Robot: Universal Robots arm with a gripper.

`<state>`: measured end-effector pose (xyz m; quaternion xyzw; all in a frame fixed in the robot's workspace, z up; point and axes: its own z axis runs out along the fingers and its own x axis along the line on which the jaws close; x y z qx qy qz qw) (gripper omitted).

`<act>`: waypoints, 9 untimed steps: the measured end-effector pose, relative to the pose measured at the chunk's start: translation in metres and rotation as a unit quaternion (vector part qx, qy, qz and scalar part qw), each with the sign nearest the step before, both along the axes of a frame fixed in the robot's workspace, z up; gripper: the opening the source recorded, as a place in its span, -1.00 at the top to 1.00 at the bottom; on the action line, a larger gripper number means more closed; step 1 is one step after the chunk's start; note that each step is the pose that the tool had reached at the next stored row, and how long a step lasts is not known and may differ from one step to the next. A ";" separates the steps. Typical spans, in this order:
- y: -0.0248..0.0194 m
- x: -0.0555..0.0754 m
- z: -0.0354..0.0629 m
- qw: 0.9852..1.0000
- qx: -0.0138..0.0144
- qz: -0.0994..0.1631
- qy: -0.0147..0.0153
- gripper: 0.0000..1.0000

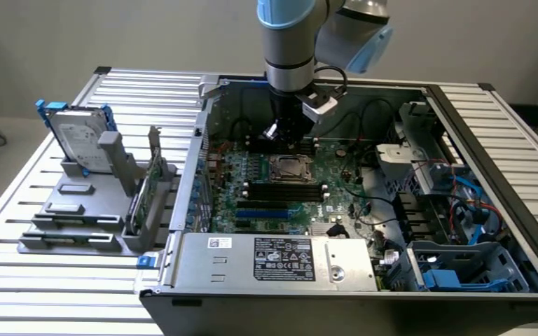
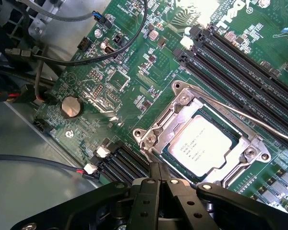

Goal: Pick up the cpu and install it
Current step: 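Install the second cpu locking lever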

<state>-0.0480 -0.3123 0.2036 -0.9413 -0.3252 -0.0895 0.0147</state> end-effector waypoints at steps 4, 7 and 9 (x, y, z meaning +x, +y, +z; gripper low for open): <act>0.0000 0.000 0.0000 1.000 0.000 0.000 0.000 0.79; 0.0000 0.000 0.0000 1.000 0.000 0.000 0.000 0.79; 0.0000 0.000 0.0000 1.000 0.000 0.000 0.000 0.79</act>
